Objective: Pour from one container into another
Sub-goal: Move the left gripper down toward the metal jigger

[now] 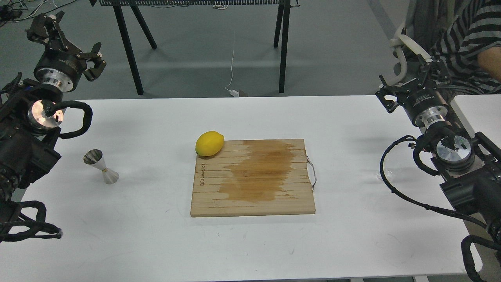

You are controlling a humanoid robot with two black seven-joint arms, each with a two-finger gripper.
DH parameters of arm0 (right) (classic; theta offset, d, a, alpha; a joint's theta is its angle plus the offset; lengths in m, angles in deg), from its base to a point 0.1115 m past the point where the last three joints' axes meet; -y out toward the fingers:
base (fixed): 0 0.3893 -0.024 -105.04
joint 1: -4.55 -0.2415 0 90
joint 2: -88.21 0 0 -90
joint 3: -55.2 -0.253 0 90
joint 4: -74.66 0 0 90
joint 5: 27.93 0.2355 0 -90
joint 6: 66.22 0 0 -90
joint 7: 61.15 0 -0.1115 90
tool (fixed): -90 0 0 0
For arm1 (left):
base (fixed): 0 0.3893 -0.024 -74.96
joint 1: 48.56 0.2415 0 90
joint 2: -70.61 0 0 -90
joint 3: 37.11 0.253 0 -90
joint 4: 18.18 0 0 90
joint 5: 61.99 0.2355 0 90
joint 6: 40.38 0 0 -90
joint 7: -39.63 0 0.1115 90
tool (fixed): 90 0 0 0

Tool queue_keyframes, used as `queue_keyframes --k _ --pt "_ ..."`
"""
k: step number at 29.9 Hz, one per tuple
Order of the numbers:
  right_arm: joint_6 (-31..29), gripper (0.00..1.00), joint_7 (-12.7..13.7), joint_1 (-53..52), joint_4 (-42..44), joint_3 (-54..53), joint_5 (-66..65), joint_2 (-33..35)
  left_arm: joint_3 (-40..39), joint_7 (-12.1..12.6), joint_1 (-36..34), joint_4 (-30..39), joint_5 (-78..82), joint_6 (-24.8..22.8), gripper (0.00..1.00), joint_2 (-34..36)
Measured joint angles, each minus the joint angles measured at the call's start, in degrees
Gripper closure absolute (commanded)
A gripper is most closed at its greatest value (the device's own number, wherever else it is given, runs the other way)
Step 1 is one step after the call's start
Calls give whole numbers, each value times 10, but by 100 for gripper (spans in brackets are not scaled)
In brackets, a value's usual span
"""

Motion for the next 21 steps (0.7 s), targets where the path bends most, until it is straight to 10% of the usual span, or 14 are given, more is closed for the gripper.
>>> queue_keyframes --k 21 --pt "0 1 0 -3 -2 0 0 0 44 6 -10 -5 5 -6 0 5"
